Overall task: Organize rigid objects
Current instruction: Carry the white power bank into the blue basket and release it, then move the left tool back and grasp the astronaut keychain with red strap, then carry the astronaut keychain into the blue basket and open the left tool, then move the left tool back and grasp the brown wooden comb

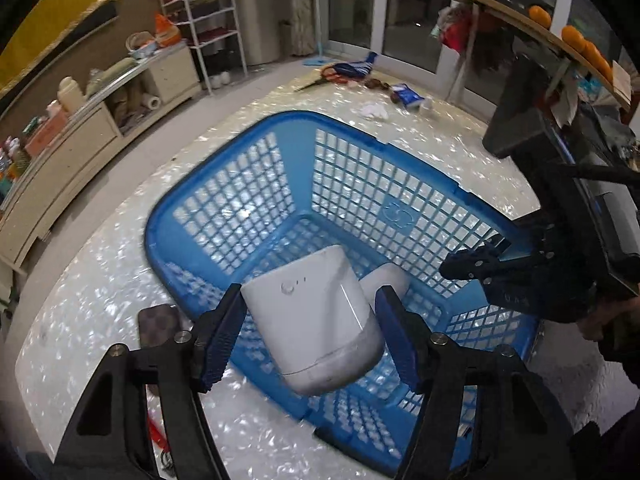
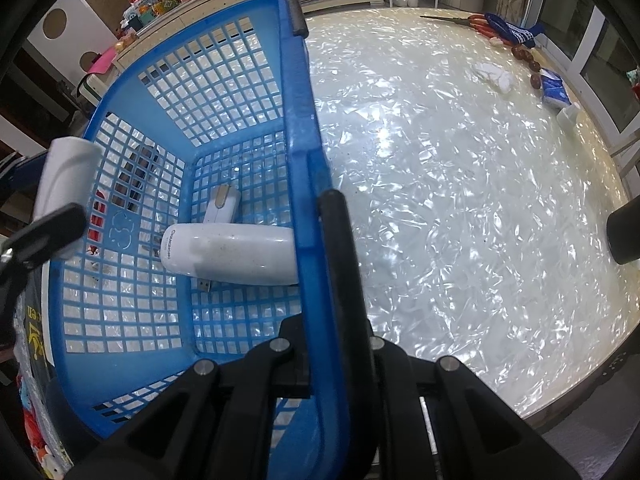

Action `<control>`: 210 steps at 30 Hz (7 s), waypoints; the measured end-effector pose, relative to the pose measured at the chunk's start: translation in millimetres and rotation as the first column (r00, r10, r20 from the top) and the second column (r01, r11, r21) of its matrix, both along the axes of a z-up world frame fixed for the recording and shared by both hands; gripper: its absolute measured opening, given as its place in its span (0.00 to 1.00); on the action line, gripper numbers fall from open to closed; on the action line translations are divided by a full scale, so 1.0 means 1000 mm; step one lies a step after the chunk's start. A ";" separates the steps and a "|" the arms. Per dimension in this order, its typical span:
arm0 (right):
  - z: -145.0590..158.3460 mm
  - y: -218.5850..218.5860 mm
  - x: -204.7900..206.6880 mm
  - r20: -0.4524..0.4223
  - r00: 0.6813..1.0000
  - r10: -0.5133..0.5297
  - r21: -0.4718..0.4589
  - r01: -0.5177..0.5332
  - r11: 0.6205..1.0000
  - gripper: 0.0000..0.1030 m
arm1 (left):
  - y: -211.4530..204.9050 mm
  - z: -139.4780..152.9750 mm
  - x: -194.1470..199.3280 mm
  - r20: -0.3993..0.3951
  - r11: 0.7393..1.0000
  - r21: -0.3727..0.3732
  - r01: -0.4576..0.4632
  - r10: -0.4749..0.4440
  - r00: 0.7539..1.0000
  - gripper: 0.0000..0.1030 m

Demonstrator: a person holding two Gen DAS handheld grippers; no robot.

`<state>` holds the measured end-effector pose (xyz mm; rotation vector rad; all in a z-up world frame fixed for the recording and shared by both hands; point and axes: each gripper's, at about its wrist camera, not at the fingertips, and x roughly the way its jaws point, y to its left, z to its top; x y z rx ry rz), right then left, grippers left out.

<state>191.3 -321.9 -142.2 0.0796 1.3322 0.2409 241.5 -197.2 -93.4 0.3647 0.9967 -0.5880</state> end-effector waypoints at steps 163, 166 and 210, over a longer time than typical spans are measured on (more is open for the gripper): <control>-0.001 -0.012 0.003 0.005 1.000 -0.017 0.047 0.017 0.999 0.11 | -0.027 -0.049 0.008 -0.052 0.941 0.079 0.329 -0.326 0.944 0.35; -0.001 -0.014 0.004 0.007 1.000 -0.022 0.051 0.022 0.998 0.11 | -0.033 -0.053 0.010 -0.076 0.940 0.100 0.326 -0.320 0.945 0.35; -0.002 -0.012 0.004 0.011 1.000 -0.012 0.043 0.012 0.999 0.11 | 0.214 0.015 -0.019 -0.032 0.969 0.224 -0.107 0.117 0.993 0.96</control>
